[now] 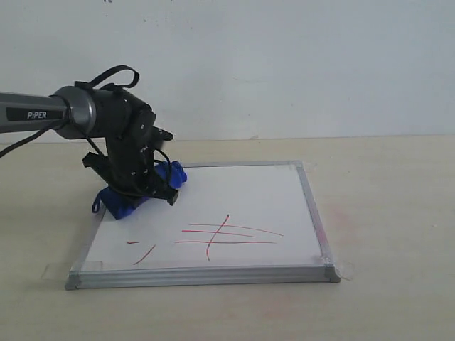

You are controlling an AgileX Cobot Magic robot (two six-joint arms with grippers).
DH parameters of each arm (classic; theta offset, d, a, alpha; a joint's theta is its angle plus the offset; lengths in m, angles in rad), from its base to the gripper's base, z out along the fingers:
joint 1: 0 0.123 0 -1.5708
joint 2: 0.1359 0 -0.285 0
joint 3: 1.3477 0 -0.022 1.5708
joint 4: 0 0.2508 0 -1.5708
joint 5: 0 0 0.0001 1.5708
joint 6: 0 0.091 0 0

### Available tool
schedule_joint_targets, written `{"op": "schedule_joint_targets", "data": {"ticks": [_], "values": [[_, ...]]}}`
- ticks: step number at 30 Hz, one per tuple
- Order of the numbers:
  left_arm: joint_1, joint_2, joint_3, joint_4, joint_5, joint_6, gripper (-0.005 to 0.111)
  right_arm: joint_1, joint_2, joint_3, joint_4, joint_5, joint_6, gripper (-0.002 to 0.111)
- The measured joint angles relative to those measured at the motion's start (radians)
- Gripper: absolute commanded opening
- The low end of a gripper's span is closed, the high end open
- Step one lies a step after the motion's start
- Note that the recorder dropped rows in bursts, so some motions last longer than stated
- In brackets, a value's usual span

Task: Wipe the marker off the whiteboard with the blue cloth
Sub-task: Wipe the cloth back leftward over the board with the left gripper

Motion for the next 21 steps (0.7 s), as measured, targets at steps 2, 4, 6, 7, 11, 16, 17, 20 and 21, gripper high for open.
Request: {"op": "schedule_joint_targets", "data": {"ticks": [2,4,6,7,11,16,17,20,21], "values": [[0.000,-0.007,0.000,-0.093,0.019,0.070,0.004,0.000,0.000,0.000,0.000,0.000,0.000,0.000],[-0.011,-0.013,0.000,-0.175,0.031,0.131,0.004,0.000,0.000,0.000,0.000,0.000,0.000,0.000],[-0.022,-0.018,0.005,-0.251,0.038,0.191,0.004,0.000,0.000,0.000,0.000,0.000,0.000,0.000],[-0.028,-0.021,0.012,-0.280,0.038,0.212,0.004,0.000,0.000,0.000,0.000,0.000,0.000,0.000],[-0.036,-0.050,0.067,-0.333,0.004,0.241,0.004,0.000,0.000,0.000,0.000,0.000,0.000,0.000],[-0.022,-0.130,0.207,-0.309,-0.081,0.208,0.004,0.000,0.000,0.000,0.000,0.000,0.000,0.000],[-0.014,-0.153,0.244,-0.309,-0.096,0.197,0.004,0.000,0.000,0.000,0.000,0.000,0.000,0.000],[0.026,-0.212,0.343,-0.309,-0.125,0.181,0.004,0.000,0.000,0.000,0.000,0.000,0.000,0.000],[0.043,-0.229,0.373,-0.303,-0.136,0.180,0.004,0.000,0.000,0.000,0.000,0.000,0.000,0.000]]}}
